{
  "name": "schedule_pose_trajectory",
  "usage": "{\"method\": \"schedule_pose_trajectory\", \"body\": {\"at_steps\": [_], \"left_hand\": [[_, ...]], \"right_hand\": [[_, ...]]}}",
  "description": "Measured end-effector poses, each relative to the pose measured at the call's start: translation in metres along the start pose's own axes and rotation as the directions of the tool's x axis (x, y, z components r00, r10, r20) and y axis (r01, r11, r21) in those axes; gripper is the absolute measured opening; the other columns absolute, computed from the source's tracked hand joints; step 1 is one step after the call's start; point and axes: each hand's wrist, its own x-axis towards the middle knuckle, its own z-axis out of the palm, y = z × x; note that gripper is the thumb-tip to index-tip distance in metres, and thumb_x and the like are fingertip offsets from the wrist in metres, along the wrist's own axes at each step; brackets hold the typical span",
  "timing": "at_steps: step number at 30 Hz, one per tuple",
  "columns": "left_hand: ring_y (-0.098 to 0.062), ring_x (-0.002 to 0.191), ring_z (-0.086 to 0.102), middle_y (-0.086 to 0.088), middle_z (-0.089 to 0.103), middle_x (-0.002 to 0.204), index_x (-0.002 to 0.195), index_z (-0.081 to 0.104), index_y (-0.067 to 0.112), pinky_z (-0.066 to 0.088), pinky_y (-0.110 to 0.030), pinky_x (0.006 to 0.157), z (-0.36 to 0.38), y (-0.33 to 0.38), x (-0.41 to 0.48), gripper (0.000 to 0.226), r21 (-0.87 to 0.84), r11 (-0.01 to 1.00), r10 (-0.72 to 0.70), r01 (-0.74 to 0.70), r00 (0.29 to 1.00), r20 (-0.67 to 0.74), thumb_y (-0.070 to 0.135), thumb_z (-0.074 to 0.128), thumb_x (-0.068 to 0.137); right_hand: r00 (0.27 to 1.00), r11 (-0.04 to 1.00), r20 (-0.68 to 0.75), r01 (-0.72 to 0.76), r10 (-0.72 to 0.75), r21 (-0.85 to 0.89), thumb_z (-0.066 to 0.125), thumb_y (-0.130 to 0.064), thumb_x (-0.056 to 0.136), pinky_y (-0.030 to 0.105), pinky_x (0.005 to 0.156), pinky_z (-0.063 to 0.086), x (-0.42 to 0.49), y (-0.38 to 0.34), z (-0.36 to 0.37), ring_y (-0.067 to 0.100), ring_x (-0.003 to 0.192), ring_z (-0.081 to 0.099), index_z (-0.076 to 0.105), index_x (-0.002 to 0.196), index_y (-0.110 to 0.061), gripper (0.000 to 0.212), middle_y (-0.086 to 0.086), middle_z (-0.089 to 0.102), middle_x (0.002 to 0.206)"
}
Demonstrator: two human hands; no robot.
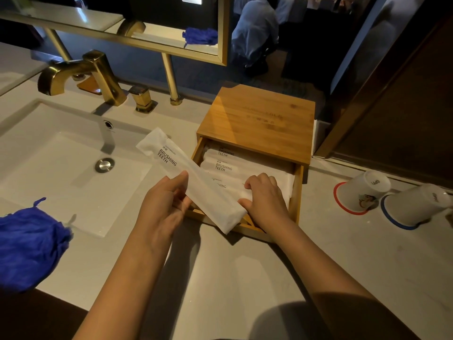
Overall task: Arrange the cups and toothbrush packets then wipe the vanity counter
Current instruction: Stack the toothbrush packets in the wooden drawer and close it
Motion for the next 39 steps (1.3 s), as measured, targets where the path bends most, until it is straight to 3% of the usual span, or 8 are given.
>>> {"method": "schedule_pose_trajectory", "body": {"at_steps": [16,19,22,25,29,33,36,39], "left_hand": [[-0.028,0.104,0.062,-0.012,0.061,0.112,0.096,0.059,0.018,0.059,-0.04,0.067,-0.003,0.004,0.001,0.019,-0.006,1.0,-0.006,0.006,1.0,-0.008,0.003,0.059,0.085],[-0.028,0.108,0.061,-0.014,0.062,0.116,0.095,0.059,0.015,0.06,-0.039,0.068,0.0,0.003,0.002,0.016,-0.012,1.0,-0.014,0.014,1.0,0.02,0.002,0.057,0.086],[-0.03,0.11,0.06,-0.015,0.062,0.113,0.097,0.059,0.014,0.059,-0.042,0.071,0.005,0.001,0.001,0.018,-0.053,0.997,-0.047,0.051,0.997,0.067,0.0,0.056,0.086],[-0.03,0.108,0.06,-0.014,0.062,0.113,0.098,0.059,0.015,0.057,-0.043,0.076,0.015,-0.004,-0.003,0.019,-0.088,0.994,-0.05,0.062,0.991,0.127,0.0,0.055,0.087],[-0.021,0.105,0.065,-0.007,0.067,0.111,0.099,0.064,0.017,0.058,-0.029,0.077,0.014,-0.004,-0.001,0.016,0.214,0.961,0.137,-0.174,0.975,0.177,0.008,0.057,0.087],[-0.01,0.111,0.059,0.001,0.063,0.12,0.124,0.056,0.022,0.049,-0.027,0.092,-0.009,0.004,0.016,0.037,0.62,0.626,0.476,-0.473,0.862,0.176,0.007,0.052,0.09],[-0.012,0.113,0.053,0.001,0.058,0.127,0.131,0.05,0.024,0.048,-0.025,0.088,-0.021,0.003,0.027,0.041,0.719,0.574,0.353,-0.391,0.911,0.214,0.012,0.049,0.092],[-0.016,0.11,0.055,0.005,0.061,0.118,0.125,0.054,0.032,0.047,-0.023,0.078,-0.023,-0.002,0.03,0.035,0.758,0.551,0.201,-0.35,0.937,0.286,0.019,0.046,0.094]], "right_hand": [[0.998,0.998,0.0,-0.066,0.066,-0.022,0.067,-0.038,0.08,0.033,0.092,0.036,0.004,0.004,0.001,0.022,0.114,0.039,0.046,0.119,-0.018,0.049,0.004,0.047,0.124],[0.998,0.975,-0.016,-0.049,0.054,0.216,0.061,-0.037,0.085,0.028,0.093,0.042,0.002,-0.003,-0.011,0.016,0.116,0.043,0.048,0.123,-0.018,0.044,0.002,0.048,0.126],[0.988,0.808,0.153,-0.09,0.0,0.582,0.049,-0.034,0.094,0.015,0.075,0.044,-0.003,-0.023,-0.035,0.009,0.102,0.053,0.056,0.118,-0.02,0.029,-0.007,0.058,0.109],[0.952,0.794,0.268,-0.046,-0.15,0.606,0.051,-0.032,0.093,0.015,0.066,0.044,-0.004,-0.039,-0.05,0.004,0.084,0.055,0.062,0.105,-0.021,0.019,-0.011,0.056,0.089],[0.979,0.81,0.169,-0.009,-0.111,0.586,0.055,-0.022,0.091,0.022,0.072,0.047,0.001,-0.042,-0.062,0.004,0.086,0.055,0.063,0.112,-0.017,0.023,-0.01,0.058,0.092],[0.988,0.833,0.146,-0.121,0.049,0.539,0.057,-0.024,0.09,0.018,0.061,0.039,0.009,-0.02,-0.078,-0.001,0.078,0.052,0.065,0.103,-0.022,0.015,-0.016,0.058,0.085],[0.965,0.859,0.245,-0.205,0.097,0.47,0.059,-0.025,0.088,0.021,0.063,0.041,0.009,-0.004,-0.082,0.005,0.079,0.053,0.064,0.089,-0.027,0.005,-0.01,0.06,0.085],[0.95,0.884,0.303,-0.203,0.074,0.42,0.057,-0.022,0.089,0.023,0.068,0.045,0.004,0.002,-0.075,0.014,0.085,0.057,0.067,0.092,-0.02,0.01,0.003,0.064,0.094]]}}
